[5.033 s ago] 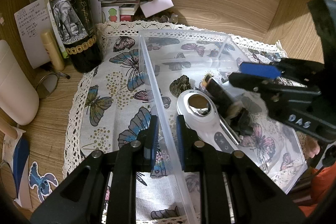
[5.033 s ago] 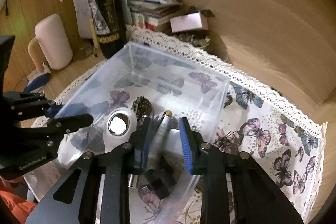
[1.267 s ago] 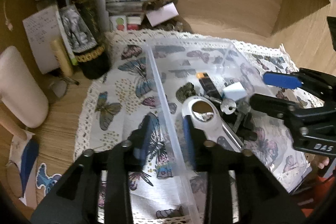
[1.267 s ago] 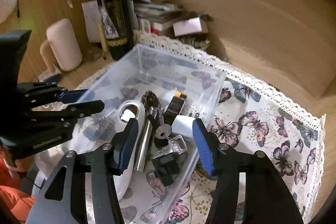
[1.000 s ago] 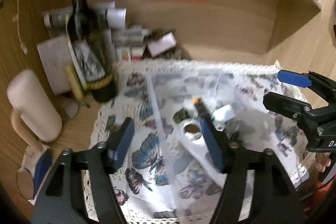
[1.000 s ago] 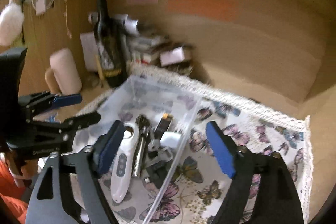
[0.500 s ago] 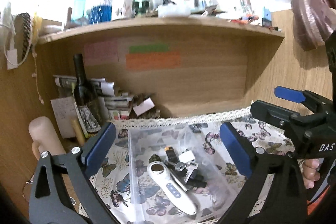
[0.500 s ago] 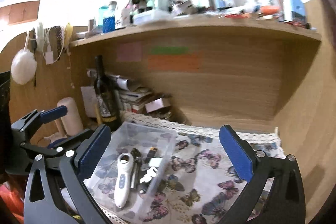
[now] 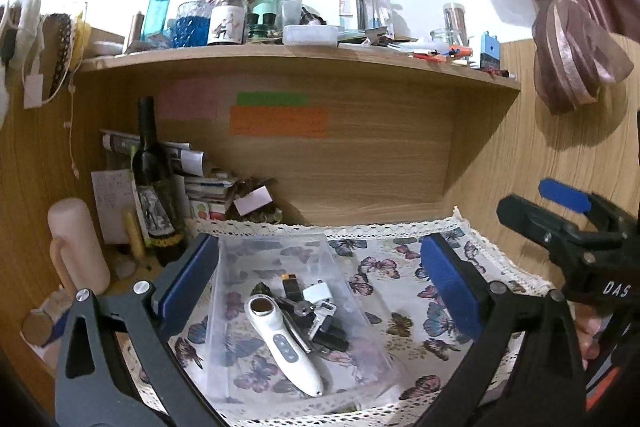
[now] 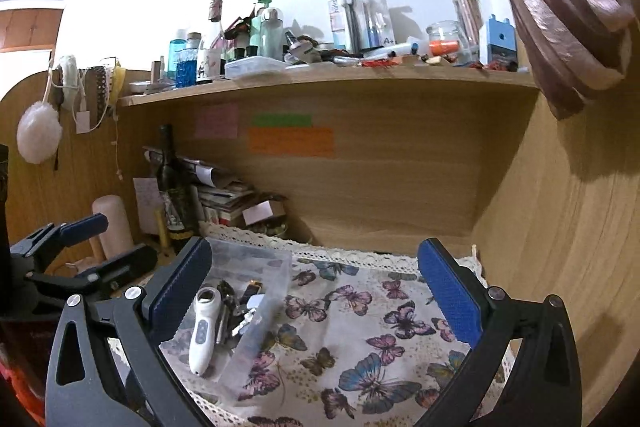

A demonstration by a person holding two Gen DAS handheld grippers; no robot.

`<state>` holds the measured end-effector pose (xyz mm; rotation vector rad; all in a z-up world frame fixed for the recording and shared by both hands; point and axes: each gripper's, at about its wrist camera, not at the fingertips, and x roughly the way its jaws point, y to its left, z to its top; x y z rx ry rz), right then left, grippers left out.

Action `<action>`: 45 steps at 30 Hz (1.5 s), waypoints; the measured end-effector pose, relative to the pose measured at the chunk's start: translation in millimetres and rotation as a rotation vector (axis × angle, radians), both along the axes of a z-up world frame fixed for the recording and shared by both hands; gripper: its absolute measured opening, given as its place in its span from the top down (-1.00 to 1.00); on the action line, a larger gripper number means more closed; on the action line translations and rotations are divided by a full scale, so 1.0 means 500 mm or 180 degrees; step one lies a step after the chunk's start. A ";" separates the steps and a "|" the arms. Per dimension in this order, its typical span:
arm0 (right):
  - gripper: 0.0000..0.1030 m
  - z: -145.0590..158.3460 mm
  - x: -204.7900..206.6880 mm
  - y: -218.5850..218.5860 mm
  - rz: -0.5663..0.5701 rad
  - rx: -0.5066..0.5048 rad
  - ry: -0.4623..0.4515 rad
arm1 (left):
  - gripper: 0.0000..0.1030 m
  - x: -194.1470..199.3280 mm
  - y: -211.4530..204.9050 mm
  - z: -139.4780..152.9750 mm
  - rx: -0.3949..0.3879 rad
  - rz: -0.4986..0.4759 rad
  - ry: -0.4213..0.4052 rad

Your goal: Organize rigid objects

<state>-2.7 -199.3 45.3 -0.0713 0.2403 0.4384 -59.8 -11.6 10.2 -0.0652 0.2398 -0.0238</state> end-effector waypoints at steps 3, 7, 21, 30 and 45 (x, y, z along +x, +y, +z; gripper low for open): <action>-1.00 -0.008 -0.003 -0.006 0.0004 -0.0002 0.0028 | -0.99 -0.003 0.003 0.000 -0.0062 0.0006 0.0007; -1.00 -0.012 -0.006 -0.007 0.0003 -0.0016 0.0021 | -1.00 -0.005 0.003 0.000 -0.0069 0.0021 0.0004; -1.00 -0.015 -0.006 0.002 0.0047 -0.0018 0.0040 | -1.00 -0.003 0.010 -0.004 -0.0071 0.0088 0.0026; -1.00 -0.017 -0.003 0.008 0.0049 -0.0029 0.0060 | -1.00 -0.001 0.015 -0.005 -0.0079 0.0093 0.0030; -1.00 -0.019 -0.003 0.012 0.0058 -0.0035 0.0060 | -1.00 0.004 0.016 -0.006 -0.0089 0.0067 0.0050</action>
